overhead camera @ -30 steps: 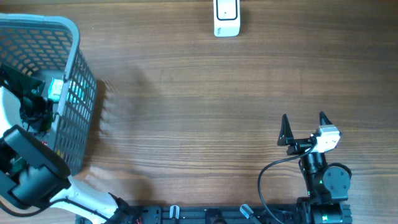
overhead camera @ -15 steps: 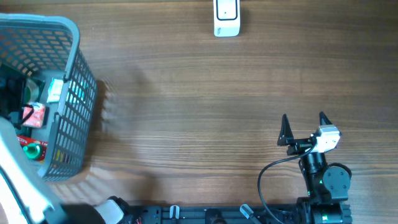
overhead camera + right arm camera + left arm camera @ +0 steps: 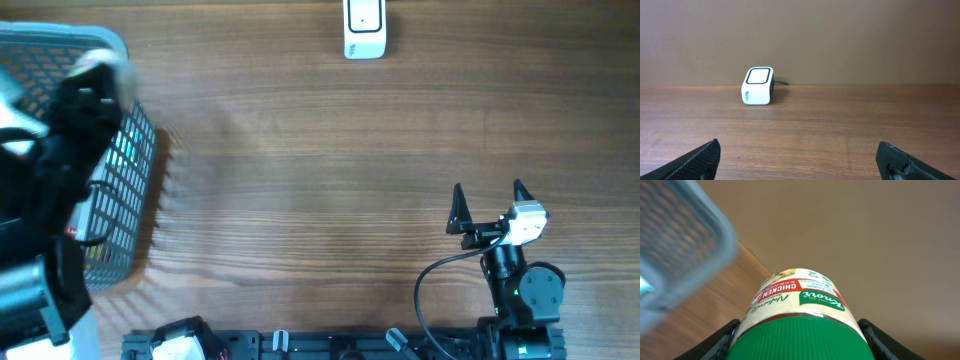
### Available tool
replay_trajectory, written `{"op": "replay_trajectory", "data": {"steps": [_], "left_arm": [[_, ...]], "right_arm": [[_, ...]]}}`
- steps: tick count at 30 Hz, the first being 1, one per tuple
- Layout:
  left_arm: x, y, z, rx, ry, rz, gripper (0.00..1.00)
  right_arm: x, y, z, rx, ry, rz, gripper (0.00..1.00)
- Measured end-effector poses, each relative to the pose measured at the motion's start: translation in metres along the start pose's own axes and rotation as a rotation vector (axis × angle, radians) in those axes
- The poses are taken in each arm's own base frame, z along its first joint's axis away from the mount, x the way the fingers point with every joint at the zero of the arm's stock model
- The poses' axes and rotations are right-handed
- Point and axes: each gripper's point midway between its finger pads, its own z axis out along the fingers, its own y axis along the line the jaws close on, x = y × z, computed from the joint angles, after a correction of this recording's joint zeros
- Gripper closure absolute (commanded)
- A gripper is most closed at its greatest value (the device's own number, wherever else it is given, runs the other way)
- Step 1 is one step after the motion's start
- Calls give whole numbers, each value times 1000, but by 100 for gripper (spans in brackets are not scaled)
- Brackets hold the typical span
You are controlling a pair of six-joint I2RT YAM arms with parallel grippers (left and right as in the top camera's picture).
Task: Scan the item barcode
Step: 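Carry the jar with the left gripper and set it on the table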
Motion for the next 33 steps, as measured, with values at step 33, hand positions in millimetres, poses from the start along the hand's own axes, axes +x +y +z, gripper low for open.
{"op": "replay_trajectory", "data": {"steps": [33], "left_arm": [[409, 55, 171, -55, 1066, 1104, 42]], "right_arm": [[0, 0, 0, 0, 0, 0, 0]]}}
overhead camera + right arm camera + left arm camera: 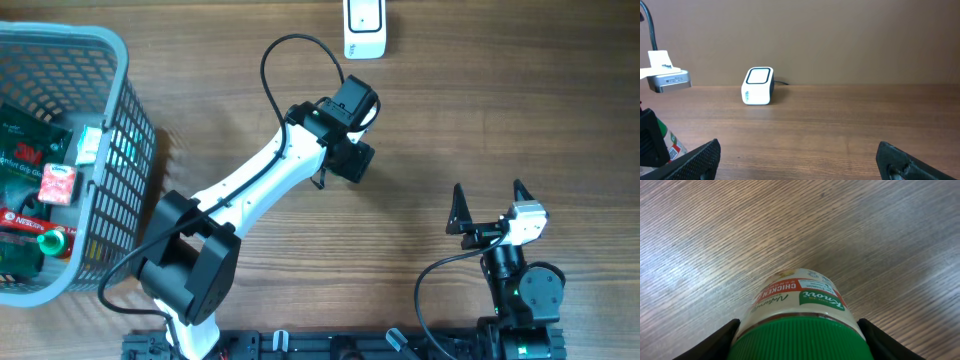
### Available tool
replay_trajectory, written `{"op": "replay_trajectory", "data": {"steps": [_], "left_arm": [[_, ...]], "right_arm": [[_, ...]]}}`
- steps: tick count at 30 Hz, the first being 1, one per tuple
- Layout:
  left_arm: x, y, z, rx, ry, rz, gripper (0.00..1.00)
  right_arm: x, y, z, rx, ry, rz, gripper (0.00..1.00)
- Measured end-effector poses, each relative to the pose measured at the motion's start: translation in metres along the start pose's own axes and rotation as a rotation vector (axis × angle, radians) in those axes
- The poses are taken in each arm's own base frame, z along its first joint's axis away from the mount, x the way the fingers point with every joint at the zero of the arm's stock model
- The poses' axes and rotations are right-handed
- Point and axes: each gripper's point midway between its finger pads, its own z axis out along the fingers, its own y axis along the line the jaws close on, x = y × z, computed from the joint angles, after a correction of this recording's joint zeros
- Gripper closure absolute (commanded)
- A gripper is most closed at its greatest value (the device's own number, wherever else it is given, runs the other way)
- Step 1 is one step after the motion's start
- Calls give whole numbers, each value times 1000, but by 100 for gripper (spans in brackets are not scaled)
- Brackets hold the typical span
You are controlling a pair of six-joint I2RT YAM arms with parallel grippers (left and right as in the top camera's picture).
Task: Scan the item barcode
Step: 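Carry the jar with the left gripper and set it on the table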
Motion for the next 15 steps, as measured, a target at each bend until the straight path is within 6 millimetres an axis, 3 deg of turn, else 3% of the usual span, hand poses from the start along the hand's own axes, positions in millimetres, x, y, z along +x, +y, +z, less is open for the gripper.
{"op": "replay_trajectory", "data": {"steps": [5, 12, 15], "left_arm": [[2, -11, 5, 32, 9, 74, 41], [21, -42, 35, 59, 87, 231, 41], [25, -54, 40, 69, 93, 287, 42]], "right_arm": [[0, 0, 0, 0, 0, 0, 0], [0, 0, 0, 0, 0, 0, 0], [0, 0, 0, 0, 0, 0, 0]]}}
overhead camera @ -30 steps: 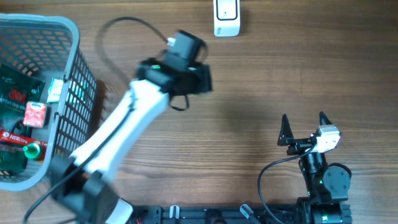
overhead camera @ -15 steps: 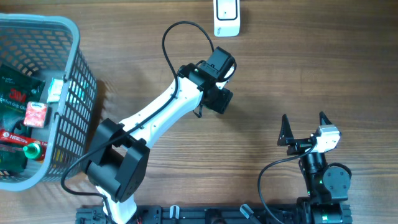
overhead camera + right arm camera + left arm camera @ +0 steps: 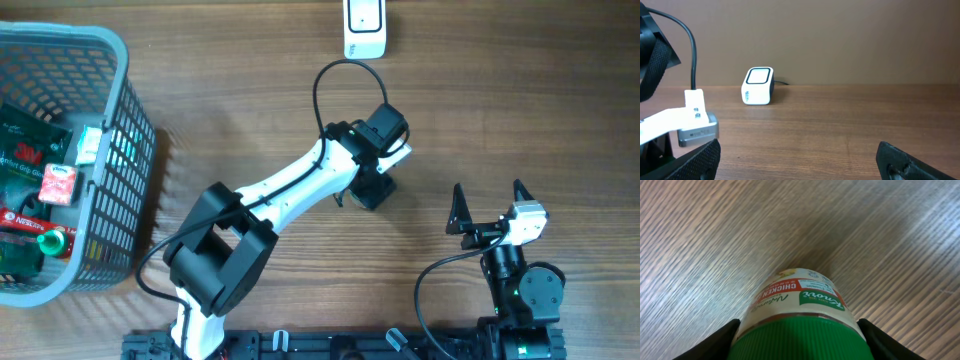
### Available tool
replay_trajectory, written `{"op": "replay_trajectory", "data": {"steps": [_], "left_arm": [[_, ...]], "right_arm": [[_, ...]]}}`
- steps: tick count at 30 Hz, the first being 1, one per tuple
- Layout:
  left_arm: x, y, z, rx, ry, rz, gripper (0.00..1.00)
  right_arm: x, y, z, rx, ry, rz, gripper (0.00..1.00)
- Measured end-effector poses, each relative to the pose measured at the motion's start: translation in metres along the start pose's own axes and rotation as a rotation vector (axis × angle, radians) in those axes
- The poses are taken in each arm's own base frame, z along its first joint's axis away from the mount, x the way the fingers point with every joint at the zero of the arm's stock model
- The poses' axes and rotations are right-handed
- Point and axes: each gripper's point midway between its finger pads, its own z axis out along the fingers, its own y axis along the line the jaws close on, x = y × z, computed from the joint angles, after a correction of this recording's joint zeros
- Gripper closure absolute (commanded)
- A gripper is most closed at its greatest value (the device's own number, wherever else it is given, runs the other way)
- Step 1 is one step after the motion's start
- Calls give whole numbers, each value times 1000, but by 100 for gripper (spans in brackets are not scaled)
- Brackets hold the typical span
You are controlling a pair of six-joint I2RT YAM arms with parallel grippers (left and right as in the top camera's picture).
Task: Scan the item barcode
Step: 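Carry the jar with the left gripper and set it on the table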
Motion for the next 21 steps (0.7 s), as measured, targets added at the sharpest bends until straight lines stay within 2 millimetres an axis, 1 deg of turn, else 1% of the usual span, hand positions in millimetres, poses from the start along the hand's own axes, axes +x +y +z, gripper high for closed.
{"op": "replay_trajectory", "data": {"steps": [3, 5, 12, 14, 15, 16, 17, 21], "left_arm": [[-1, -3, 1, 3, -4, 28, 40], [-2, -2, 1, 3, -9, 38, 31], [-5, -2, 1, 2, -20, 57, 21], [-5, -2, 1, 2, -20, 58, 13], [-6, -2, 1, 2, -22, 59, 11], [-6, -2, 1, 2, -22, 62, 4], [-6, -2, 1, 2, -23, 61, 0], [-6, -2, 1, 2, -22, 62, 0]], "right_arm": [[0, 0, 0, 0, 0, 0, 0], [0, 0, 0, 0, 0, 0, 0], [0, 0, 0, 0, 0, 0, 0], [0, 0, 0, 0, 0, 0, 0], [0, 0, 0, 0, 0, 0, 0], [0, 0, 0, 0, 0, 0, 0], [0, 0, 0, 0, 0, 0, 0], [0, 0, 0, 0, 0, 0, 0]]}}
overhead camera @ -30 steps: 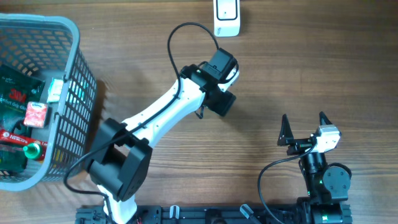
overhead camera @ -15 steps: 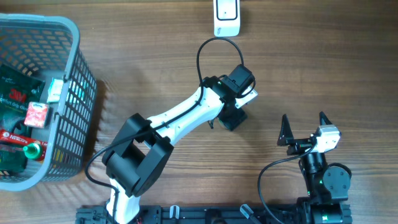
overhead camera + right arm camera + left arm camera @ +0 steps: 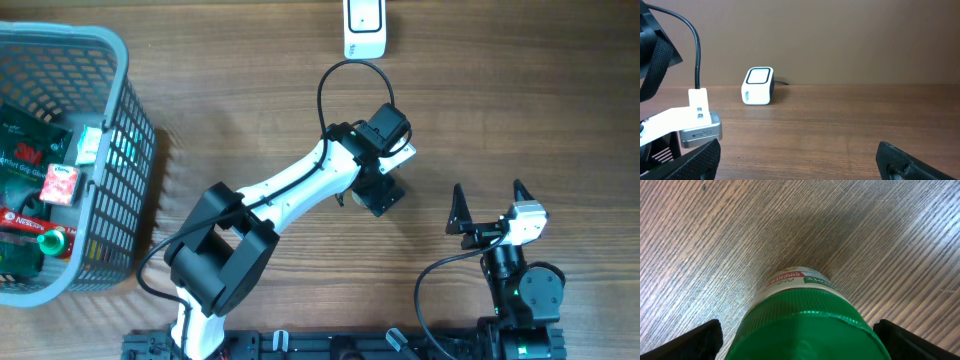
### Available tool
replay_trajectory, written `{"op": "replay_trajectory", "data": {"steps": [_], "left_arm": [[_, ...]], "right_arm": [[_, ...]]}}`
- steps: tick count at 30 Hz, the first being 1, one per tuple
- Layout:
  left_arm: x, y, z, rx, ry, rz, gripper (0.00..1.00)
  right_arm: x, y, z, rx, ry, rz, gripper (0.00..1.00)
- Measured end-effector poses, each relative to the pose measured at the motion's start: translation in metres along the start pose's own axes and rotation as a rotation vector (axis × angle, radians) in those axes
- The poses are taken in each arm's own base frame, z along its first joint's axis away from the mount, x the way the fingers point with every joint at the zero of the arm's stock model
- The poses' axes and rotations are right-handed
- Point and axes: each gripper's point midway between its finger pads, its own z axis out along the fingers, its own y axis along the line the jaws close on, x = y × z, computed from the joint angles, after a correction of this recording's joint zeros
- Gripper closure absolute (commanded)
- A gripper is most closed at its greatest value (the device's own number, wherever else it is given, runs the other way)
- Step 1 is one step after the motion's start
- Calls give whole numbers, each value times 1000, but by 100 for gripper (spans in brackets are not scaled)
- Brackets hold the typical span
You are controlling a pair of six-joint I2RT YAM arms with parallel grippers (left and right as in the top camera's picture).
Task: Scan the item barcode
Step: 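Carry the jar with the left gripper and set it on the table, then return the left gripper to the basket and grasp the orange sauce bottle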
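Note:
The item is a Knorr chicken jar point(image 3: 799, 277) with a green lid point(image 3: 807, 325). It stands upright on the wooden table, near the middle. My left gripper point(image 3: 798, 332) is open around the lid, its fingers point(image 3: 705, 337) set a little off each side. In the overhead view the left gripper point(image 3: 378, 194) covers the jar. The white barcode scanner point(image 3: 364, 28) stands at the table's far edge, its window point(image 3: 758, 76) facing up. My right gripper point(image 3: 488, 205) is open and empty near the front right.
A grey mesh basket point(image 3: 130, 150) with several packaged goods sits at the far left. The left arm's wrist camera block point(image 3: 700, 127) shows at the left of the right wrist view. A cable point(image 3: 345, 75) loops above the left arm towards the scanner.
The left gripper's fingers have spread away from the green lid, and the jar now stands straight on the table. The arm's place over the table's middle is almost unchanged. The right arm is still.
The left gripper was by the basket, shut on the Knorr jar. It then held the jar over the middle of the table below the scanner, then further right and lower. Now the jar stands on the wood with the fingers apart.

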Motion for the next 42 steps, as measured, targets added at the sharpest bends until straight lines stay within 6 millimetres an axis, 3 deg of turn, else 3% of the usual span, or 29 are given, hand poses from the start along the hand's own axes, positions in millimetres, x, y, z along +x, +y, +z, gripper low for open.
{"op": "replay_trajectory", "data": {"steps": [4, 7, 11, 15, 16, 18, 20, 21, 23, 27, 28, 31, 35, 42], "left_arm": [[6, -1, -6, 1, 19, -2, 0], [-1, 0, -32, -18, -25, 1, 0], [-24, 8, -114, -107, -205, 7, 0], [-22, 15, -204, -203, -384, -4, 0], [-13, 25, -258, -281, -503, -43, 0], [-5, 42, -285, -339, -565, -116, 0], [13, 78, -320, -427, -640, -271, 0], [30, 104, -344, -489, -697, -386, 0], [59, 138, -383, -576, -800, -575, 0], [116, 182, -440, -704, -970, -892, 0], [140, 195, -454, -748, -1017, -1009, 0], [185, 213, -472, -816, -1082, -1234, 0], [243, 232, -473, -879, -1100, -1527, 0], [310, 264, -420, -782, -953, -1988, 0]], "right_arm": [[0, 0, 0, 0, 0, 0, 0], [0, 0, 0, 0, 0, 0, 0], [0, 0, 0, 0, 0, 0, 0], [0, 0, 0, 0, 0, 0, 0], [0, 0, 0, 0, 0, 0, 0], [0, 0, 0, 0, 0, 0, 0], [0, 0, 0, 0, 0, 0, 0], [0, 0, 0, 0, 0, 0, 0], [0, 0, 0, 0, 0, 0, 0], [0, 0, 0, 0, 0, 0, 0], [0, 0, 0, 0, 0, 0, 0], [0, 0, 0, 0, 0, 0, 0], [0, 0, 0, 0, 0, 0, 0], [0, 0, 0, 0, 0, 0, 0]]}}
